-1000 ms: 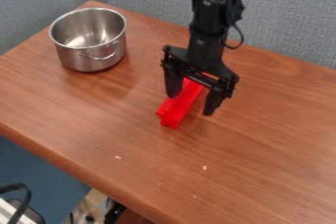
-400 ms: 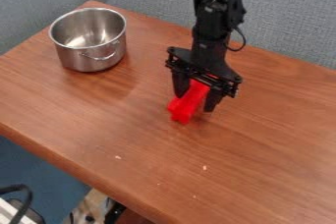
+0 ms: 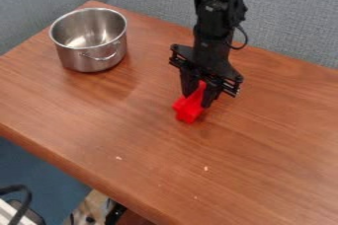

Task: Put the red object in the metal pot

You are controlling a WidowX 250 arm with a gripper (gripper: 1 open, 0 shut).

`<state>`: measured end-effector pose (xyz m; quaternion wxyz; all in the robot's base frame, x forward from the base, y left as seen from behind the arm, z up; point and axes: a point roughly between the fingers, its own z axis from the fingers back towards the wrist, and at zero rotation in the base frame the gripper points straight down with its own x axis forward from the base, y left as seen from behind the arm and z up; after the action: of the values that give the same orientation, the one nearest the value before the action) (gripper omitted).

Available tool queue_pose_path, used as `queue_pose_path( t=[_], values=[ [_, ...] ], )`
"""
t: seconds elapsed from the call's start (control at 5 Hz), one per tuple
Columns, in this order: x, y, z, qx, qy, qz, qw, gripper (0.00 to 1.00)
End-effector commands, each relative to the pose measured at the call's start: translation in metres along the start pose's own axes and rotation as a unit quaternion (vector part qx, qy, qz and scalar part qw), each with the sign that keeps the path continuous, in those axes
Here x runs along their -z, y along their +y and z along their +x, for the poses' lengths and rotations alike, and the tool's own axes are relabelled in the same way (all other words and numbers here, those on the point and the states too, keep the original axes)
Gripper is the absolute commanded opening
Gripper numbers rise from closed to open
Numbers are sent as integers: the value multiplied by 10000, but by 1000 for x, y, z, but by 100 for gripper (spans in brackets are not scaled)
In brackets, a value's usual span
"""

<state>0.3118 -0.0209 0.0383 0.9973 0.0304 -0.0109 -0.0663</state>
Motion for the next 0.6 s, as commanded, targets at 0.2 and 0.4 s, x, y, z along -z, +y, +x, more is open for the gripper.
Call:
queue_pose_path(
  t=[0.2,0.4],
  values=[
    [22,-3,-13,65,507,-42,9987,0],
    [25,-5,-11,111,589,-32,9982,0]
  ],
)
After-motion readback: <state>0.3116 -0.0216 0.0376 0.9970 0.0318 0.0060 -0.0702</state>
